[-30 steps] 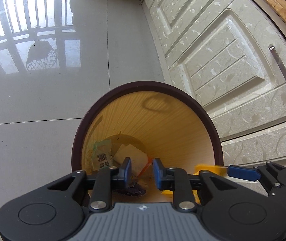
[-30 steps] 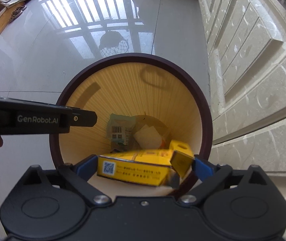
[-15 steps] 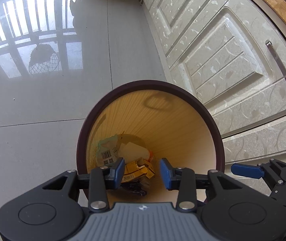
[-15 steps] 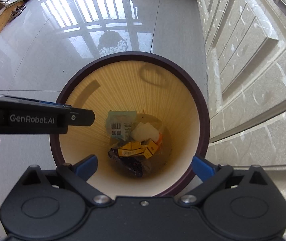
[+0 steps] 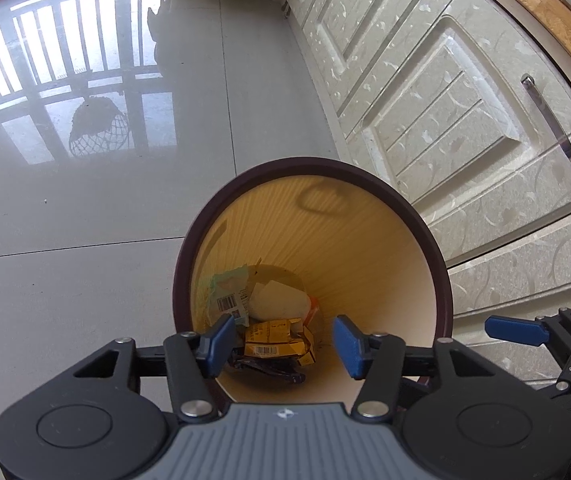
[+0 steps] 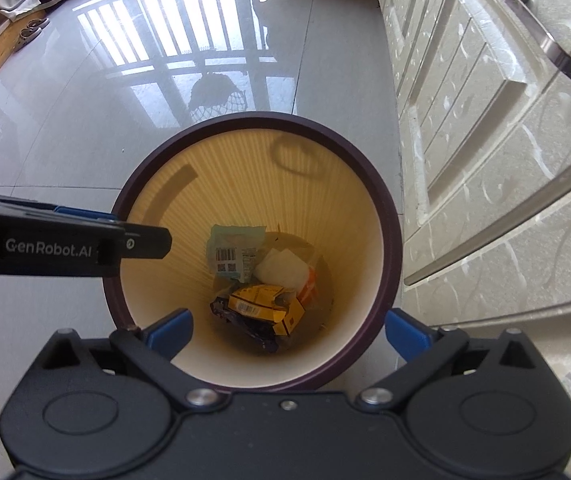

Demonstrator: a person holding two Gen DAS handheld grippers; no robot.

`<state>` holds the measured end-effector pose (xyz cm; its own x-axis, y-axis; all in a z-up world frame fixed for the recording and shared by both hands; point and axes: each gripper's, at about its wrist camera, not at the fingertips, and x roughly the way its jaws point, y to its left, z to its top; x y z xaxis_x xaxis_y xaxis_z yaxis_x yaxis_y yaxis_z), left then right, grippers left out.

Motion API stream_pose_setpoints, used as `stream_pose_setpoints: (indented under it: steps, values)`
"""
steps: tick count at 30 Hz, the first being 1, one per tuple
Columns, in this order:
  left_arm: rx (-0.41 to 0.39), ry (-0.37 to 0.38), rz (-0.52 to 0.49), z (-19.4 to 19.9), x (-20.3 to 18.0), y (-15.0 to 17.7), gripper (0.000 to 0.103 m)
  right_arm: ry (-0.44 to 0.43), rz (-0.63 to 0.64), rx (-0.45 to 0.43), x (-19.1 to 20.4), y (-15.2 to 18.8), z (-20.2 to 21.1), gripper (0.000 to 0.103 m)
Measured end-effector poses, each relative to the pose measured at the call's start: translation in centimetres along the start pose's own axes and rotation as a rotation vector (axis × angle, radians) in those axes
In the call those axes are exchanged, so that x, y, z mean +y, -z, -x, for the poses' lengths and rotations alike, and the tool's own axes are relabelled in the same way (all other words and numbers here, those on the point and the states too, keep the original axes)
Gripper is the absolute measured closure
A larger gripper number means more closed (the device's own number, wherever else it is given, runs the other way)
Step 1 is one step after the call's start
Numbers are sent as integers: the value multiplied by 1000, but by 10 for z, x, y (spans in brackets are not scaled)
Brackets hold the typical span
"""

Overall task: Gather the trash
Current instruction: 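Move both open tools back up to the trash on the bench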

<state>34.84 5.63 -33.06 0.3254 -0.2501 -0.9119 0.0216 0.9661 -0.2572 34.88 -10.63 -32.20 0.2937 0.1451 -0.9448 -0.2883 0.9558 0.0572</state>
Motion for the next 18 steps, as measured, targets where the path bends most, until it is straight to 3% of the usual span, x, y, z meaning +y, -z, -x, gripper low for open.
stream_pose_setpoints:
  steps: [18]
  values:
    - [-22,-56,-24,35,-2,22,18,38,3,-63,-2,17,39,0]
